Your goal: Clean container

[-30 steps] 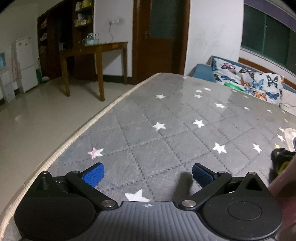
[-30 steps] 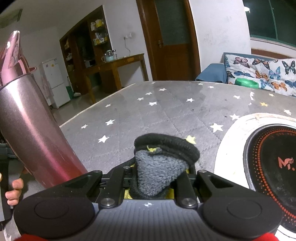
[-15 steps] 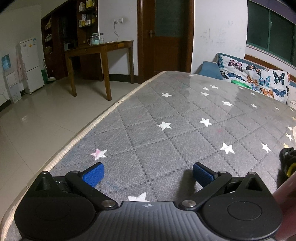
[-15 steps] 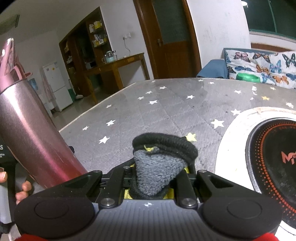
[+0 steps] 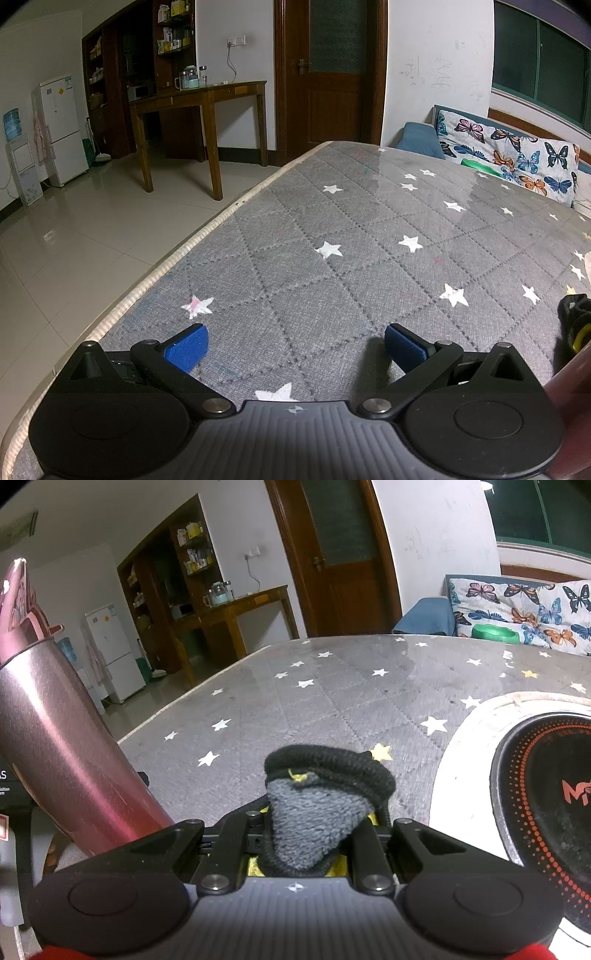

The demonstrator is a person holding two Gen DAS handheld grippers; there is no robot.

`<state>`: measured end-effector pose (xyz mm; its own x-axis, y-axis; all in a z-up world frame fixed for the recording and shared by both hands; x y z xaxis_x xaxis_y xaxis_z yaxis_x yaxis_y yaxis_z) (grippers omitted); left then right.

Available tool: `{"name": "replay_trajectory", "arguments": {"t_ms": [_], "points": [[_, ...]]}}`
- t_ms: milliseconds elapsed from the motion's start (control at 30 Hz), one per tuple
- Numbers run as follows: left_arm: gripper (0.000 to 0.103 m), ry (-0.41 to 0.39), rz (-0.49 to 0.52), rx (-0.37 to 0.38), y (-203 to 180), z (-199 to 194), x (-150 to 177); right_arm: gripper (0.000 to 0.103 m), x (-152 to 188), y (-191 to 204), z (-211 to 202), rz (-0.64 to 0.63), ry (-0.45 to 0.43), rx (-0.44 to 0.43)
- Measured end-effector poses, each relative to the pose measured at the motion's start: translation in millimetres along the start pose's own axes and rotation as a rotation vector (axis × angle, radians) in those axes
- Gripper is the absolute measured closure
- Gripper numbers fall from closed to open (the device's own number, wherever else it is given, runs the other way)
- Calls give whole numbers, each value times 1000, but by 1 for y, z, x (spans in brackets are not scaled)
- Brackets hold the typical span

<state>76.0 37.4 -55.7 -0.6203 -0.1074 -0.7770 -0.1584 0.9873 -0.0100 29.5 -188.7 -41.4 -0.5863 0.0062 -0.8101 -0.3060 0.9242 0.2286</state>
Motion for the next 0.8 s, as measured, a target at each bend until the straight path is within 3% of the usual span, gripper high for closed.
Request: {"name": "replay_trajectory", "arguments": {"t_ms": [800], "points": [[0, 1, 1, -1, -2, -2, 1, 87, 6, 11, -3, -7, -3, 13]]}}
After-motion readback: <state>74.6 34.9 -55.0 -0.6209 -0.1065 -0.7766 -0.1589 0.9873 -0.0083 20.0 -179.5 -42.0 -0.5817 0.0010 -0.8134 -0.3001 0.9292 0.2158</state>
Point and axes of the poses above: each gripper's, at about its wrist camera, not at the fingertips, and z roughly the way its jaws point, y to its left, x to its underside, the point moved 8 cm from there along z, roughly the way its jaws point, and after that the axes turned 1 degree about -z, right-handed, at the moved point
